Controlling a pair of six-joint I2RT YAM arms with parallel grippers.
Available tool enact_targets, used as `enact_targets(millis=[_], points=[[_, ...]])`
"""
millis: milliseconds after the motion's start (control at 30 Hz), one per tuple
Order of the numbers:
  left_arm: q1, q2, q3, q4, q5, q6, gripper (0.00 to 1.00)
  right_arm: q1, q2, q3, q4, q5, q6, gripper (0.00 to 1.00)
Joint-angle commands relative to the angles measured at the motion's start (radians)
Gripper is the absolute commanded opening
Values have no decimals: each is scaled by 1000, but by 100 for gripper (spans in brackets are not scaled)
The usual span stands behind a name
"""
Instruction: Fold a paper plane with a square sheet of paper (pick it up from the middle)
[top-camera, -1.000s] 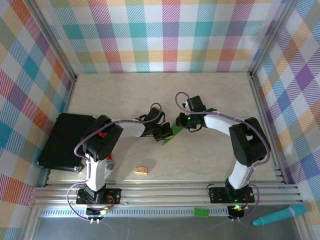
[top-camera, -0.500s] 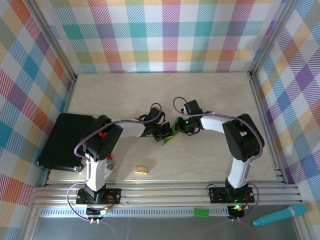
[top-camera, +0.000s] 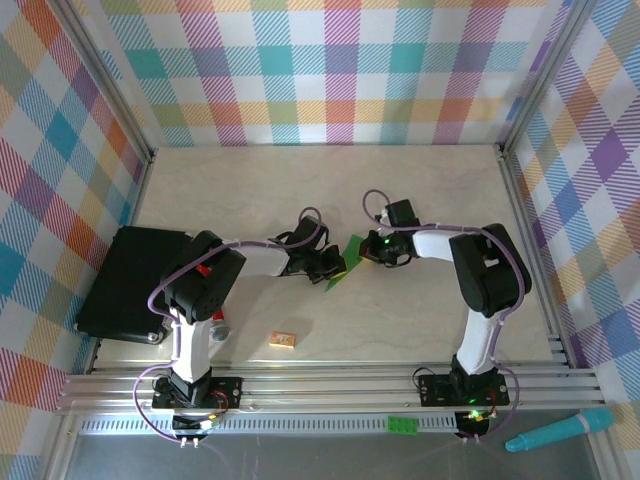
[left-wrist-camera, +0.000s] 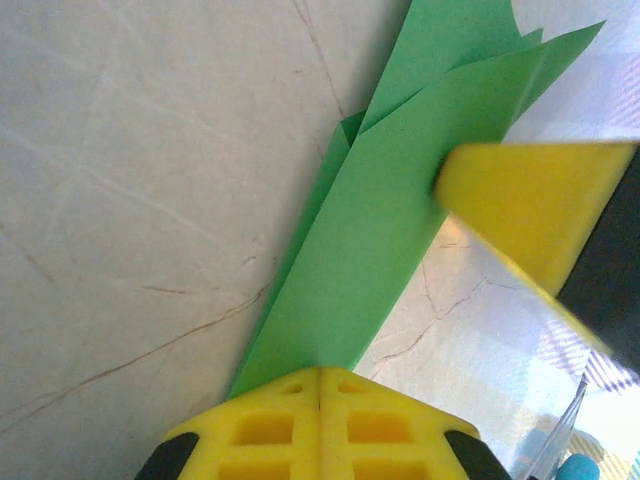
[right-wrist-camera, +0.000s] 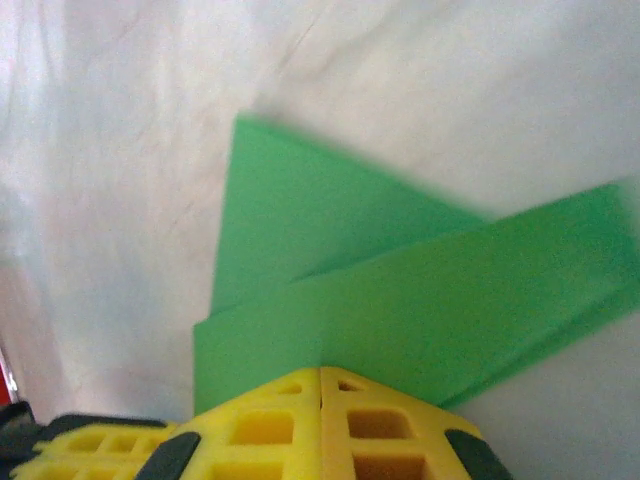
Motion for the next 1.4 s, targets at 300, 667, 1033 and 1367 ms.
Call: enact_targets(millis=[300,667,1033,1367], points=[[-2,48,-64,-209,-30,-12,0,-199,58,147,-129,37,-14,6],[-2,52,-39,-211,-27,-6,0,-67,-102,24,-100,-115,-11,6],[-2,36,-39,-186,-24,-19,0,10,45,90,-92,-218,-31,3],[-9,-15,50,-175,10,6,1,9,129,121,-214,-72,-95,2]])
